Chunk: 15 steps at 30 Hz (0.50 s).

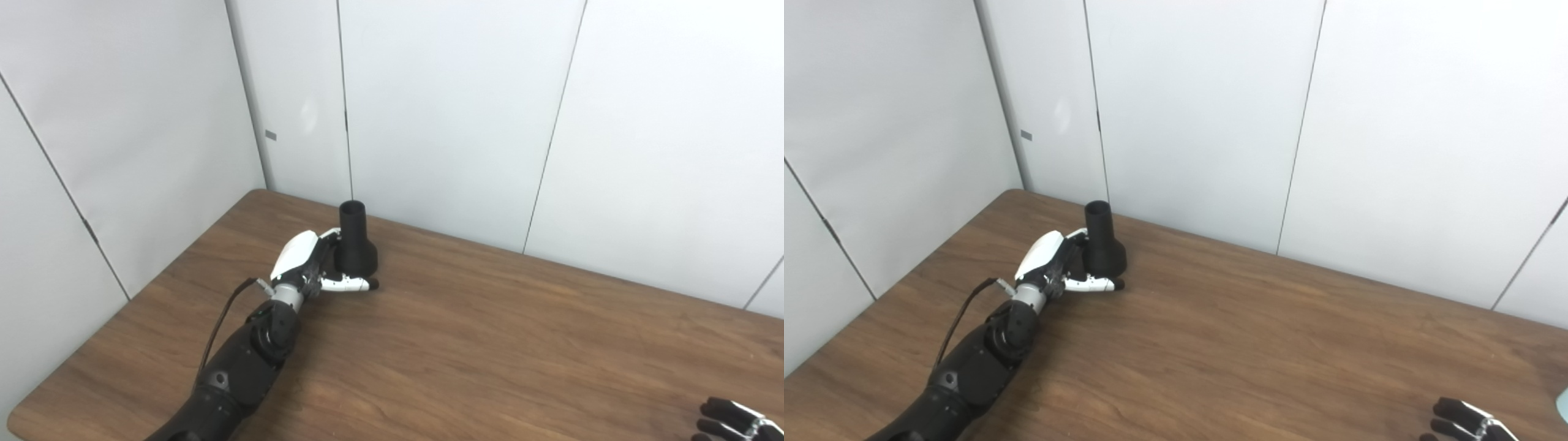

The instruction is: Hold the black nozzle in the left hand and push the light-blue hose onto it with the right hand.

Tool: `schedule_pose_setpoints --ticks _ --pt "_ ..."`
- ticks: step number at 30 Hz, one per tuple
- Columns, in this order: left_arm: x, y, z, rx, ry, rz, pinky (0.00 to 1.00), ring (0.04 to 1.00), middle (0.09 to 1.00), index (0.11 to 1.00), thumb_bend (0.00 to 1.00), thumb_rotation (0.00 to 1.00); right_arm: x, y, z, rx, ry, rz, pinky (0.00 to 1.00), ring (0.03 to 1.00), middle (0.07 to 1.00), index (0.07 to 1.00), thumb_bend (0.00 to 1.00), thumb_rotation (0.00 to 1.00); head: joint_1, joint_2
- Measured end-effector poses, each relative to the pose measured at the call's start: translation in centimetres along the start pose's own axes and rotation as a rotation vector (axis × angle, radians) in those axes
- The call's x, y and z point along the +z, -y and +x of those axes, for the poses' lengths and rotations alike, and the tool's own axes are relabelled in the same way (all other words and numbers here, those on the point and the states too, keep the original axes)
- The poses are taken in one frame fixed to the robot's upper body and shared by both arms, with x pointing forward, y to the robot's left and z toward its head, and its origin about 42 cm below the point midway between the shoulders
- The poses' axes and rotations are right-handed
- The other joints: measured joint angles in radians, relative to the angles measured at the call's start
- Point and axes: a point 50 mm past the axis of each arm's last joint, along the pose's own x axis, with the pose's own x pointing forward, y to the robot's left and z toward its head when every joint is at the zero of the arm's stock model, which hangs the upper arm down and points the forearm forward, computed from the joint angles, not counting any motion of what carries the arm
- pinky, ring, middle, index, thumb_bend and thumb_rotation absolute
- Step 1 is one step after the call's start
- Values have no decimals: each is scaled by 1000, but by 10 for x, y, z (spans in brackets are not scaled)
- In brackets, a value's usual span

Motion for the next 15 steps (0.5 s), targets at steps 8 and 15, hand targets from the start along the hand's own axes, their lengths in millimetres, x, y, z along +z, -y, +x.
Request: schedule_pose_setpoints --ticks 8,15 --pt "1 5 1 26 1 36 959 785 749 775 1000 324 0 1 -2 2 1 -5 603 695 713 674 208 0 -3 3" --pt "3 16 3 83 13 153 995 760 735 762 1000 338 1 1 -5 1 1 -10 595 688 707 670 211 0 -6 9"
